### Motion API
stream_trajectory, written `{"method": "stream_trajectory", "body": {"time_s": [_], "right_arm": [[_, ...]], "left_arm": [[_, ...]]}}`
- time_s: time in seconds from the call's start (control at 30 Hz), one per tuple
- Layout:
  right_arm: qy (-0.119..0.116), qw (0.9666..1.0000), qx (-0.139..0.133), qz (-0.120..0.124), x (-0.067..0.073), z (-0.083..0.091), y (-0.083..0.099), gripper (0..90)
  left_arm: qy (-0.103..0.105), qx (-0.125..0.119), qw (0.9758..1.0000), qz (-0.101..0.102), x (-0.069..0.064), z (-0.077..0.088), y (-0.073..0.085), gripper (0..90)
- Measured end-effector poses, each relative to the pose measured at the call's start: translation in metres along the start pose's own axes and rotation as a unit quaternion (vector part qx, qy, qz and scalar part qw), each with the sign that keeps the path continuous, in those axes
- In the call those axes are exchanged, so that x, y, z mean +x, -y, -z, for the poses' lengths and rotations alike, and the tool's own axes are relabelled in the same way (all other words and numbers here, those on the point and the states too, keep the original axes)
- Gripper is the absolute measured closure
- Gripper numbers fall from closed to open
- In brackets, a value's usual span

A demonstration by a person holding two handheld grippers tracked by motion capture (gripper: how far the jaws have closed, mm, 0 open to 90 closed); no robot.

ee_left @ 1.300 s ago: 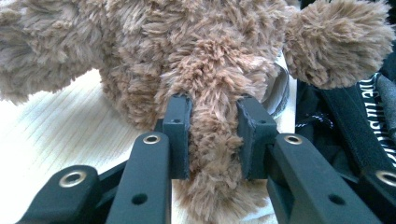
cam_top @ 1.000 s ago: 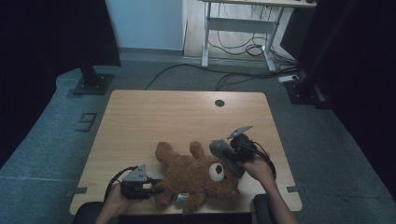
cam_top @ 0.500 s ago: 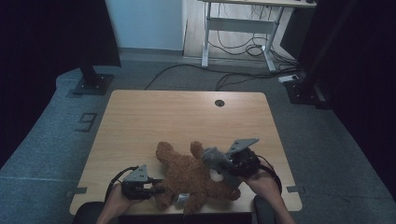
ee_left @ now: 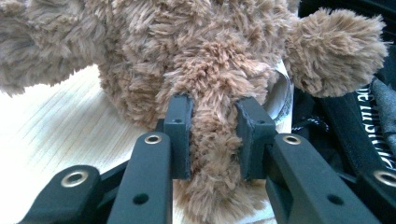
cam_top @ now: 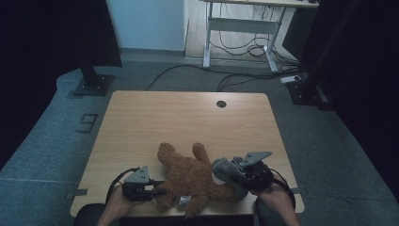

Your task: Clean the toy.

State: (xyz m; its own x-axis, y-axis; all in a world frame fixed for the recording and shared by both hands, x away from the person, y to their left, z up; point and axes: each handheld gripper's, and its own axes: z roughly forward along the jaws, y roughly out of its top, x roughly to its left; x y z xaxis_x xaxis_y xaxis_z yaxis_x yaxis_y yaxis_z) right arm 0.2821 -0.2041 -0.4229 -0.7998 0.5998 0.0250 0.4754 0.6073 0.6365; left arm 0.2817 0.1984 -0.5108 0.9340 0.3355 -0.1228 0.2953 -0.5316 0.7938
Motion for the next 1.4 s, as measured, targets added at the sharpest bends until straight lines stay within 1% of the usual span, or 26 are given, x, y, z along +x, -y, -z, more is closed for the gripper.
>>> {"method": "stream_trajectory", "body": {"time_s": [0.1,0.3,0.5,0.6,0.67,0.8,0.87,0.93,1.0,1.07,1.13,1.2,1.3,1.4], "right_arm": [[0.0,0.9999,0.006,-0.011,-0.003,0.0,0.009,76.6],[0.007,0.9995,0.02,-0.024,-0.007,-0.004,0.025,76.4],[0.017,0.9984,0.039,-0.037,-0.011,-0.007,0.039,76.5],[0.019,0.9978,0.046,-0.043,-0.013,-0.01,0.044,76.5],[0.026,0.9971,0.057,-0.044,-0.015,-0.014,0.048,76.5],[0.042,0.9944,0.086,-0.046,-0.019,-0.023,0.056,76.5],[0.048,0.9935,0.09,-0.051,-0.021,-0.023,0.059,76.6],[0.055,0.9939,0.081,-0.051,-0.021,-0.017,0.058,76.6],[0.058,0.995,0.063,-0.05,-0.019,-0.005,0.053,76.6],[0.051,0.997,0.037,-0.045,-0.016,0.008,0.047,76.6],[0.044,0.9981,0.017,-0.038,-0.011,0.021,0.04,76.6],[0.037,0.9989,-0.003,-0.03,-0.005,0.028,0.033,76.6],[0.018,0.9995,-0.023,-0.014,0.005,0.032,0.023,76.6],[-0.009,0.9996,-0.028,0.005,0.016,0.024,0.015,76.7]], "left_arm": [[0.001,-0.001,1.0,0.001,0.0,0.0,0.0,68.4],[0.001,-0.002,1.0,0.002,0.0,0.0,0.0,68.5],[0.001,-0.002,1.0,0.003,0.0,0.0,0.0,68.5],[0.002,-0.001,1.0,0.003,0.0,0.0,0.0,68.5],[0.002,-0.001,1.0,0.002,0.0,0.0,0.0,68.5],[0.001,0.0,1.0,0.002,0.0,0.001,0.0,68.4],[0.0,-0.001,1.0,0.002,0.0,0.001,0.0,68.4],[0.0,-0.001,1.0,0.002,0.0,0.001,0.0,68.4],[-0.001,-0.001,1.0,0.003,0.0,0.001,0.0,68.4],[-0.002,-0.001,1.0,0.001,0.0,0.001,0.0,68.4],[-0.002,0.0,1.0,0.0,0.0,0.001,0.0,68.4],[-0.002,0.0,1.0,0.0,0.0,0.001,0.0,68.4],[-0.002,0.0,1.0,0.001,0.0,0.0,0.0,68.4],[-0.001,0.0,1.0,0.001,0.0,0.0,0.0,68.4]]}}
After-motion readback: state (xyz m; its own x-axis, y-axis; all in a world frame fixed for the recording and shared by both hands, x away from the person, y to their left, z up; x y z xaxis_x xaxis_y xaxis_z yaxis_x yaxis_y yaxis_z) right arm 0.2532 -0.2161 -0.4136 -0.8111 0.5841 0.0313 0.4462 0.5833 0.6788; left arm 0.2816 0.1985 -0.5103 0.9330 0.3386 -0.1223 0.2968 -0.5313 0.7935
